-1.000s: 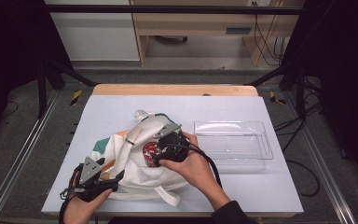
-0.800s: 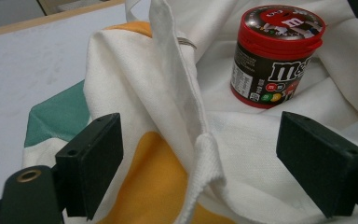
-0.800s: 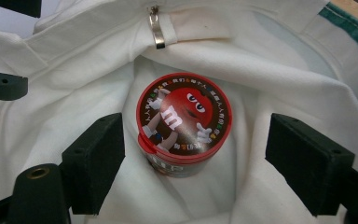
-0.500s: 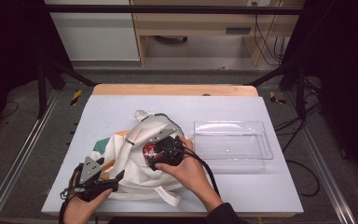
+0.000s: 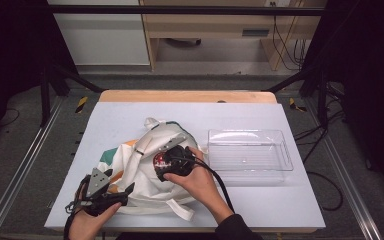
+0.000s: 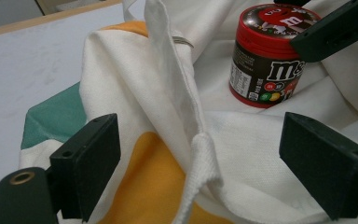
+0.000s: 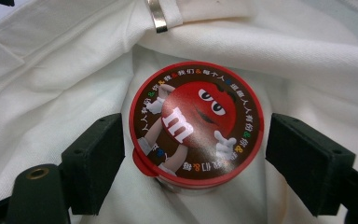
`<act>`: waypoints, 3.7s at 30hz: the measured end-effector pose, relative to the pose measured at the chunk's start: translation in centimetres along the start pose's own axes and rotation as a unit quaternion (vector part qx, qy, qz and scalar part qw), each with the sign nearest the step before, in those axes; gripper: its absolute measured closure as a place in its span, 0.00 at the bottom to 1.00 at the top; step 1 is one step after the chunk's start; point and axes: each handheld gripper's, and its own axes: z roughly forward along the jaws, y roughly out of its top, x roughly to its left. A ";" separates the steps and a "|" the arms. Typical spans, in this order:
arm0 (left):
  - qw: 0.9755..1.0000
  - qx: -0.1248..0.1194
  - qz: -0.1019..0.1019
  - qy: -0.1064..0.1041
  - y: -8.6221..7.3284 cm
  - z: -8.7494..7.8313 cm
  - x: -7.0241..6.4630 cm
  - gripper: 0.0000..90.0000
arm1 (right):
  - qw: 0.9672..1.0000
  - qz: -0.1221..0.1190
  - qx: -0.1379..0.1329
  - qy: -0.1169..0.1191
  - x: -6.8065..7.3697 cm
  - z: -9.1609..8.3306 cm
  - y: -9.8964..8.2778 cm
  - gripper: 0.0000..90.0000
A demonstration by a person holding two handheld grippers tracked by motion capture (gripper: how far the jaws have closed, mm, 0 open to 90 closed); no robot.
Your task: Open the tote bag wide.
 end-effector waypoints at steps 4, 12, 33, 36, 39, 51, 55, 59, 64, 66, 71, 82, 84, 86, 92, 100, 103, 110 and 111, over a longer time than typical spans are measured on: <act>1.000 0.000 0.001 0.000 0.0 0.0 0.0 0.14 | 1.000 0.002 0.002 0.004 -0.1 0.6 0.0 0.22; 1.000 0.002 0.002 -0.002 0.0 0.1 -0.1 0.12 | 1.000 0.005 0.017 0.004 -0.1 1.7 -0.1 0.22; 1.000 0.001 -0.001 0.000 0.0 0.1 0.0 0.11 | 1.000 -0.008 0.021 -0.010 0.2 1.7 0.2 0.29; 1.000 0.000 -0.002 0.000 0.0 0.1 0.0 0.11 | 1.000 -0.012 0.005 -0.012 0.3 0.5 0.8 0.29; 1.000 0.000 -0.002 -0.001 0.0 0.1 0.0 0.11 | 1.000 -0.019 -0.007 -0.009 0.1 -1.2 1.7 0.29; 1.000 -0.011 -0.010 0.000 0.1 0.0 0.0 0.07 | 0.999 -0.037 -0.024 -0.003 -3.6 -8.4 3.7 0.29; 1.000 -0.017 -0.012 0.000 0.1 -0.1 0.1 0.06 | 0.999 -0.033 -0.027 -0.007 -4.4 -9.4 3.4 0.29; 1.000 -0.020 -0.013 -0.001 0.1 -0.2 0.2 0.05 | 0.999 -0.028 -0.033 -0.008 -5.4 -10.4 2.9 0.29; 1.000 -0.024 -0.013 0.000 0.2 -0.3 0.2 0.05 | 0.999 -0.023 -0.039 -0.007 -6.3 -11.4 2.6 0.29; 0.999 -0.030 -0.019 -0.001 0.2 -0.3 0.2 0.05 | 0.999 -0.020 -0.044 -0.009 -6.8 -12.0 2.4 0.29; 0.999 -0.033 -0.025 0.001 0.3 -0.3 0.2 0.05 | 0.999 -0.016 -0.046 -0.013 -7.2 -12.6 2.0 0.29; 0.997 -0.057 -0.054 0.009 0.4 -0.9 1.3 0.06 | 0.999 -0.013 -0.050 -0.015 -9.1 -14.1 1.1 0.29; 0.997 -0.059 -0.058 0.010 0.4 -1.0 1.6 0.06 | 0.999 -0.013 -0.051 -0.013 -9.7 -14.3 0.9 0.29; 0.996 -0.061 -0.058 0.015 0.4 -1.2 1.9 0.06 | 0.998 -0.012 -0.055 -0.014 -10.5 -14.5 0.3 0.29; 0.995 -0.067 -0.063 0.032 0.6 -1.8 2.8 0.06 | 0.998 -0.008 -0.052 -0.015 -11.9 -15.0 -0.7 0.29; 0.994 -0.065 -0.073 0.055 0.0 -1.9 4.7 0.06 | 0.999 -0.021 -0.047 -0.004 -13.4 -15.3 -1.6 0.29; 0.993 -0.062 -0.078 0.058 -0.2 -1.7 5.3 0.06 | 0.999 -0.021 -0.047 -0.001 -14.3 -15.3 -1.9 0.29; 0.993 -0.058 -0.079 0.060 -0.6 -1.5 5.7 0.06 | 0.999 -0.015 -0.051 -0.003 -15.4 -15.4 -2.3 0.29; 0.993 -0.057 -0.079 0.061 -0.6 -1.5 5.8 0.06 | 0.999 -0.016 -0.048 -0.005 -15.6 -15.5 -2.4 0.29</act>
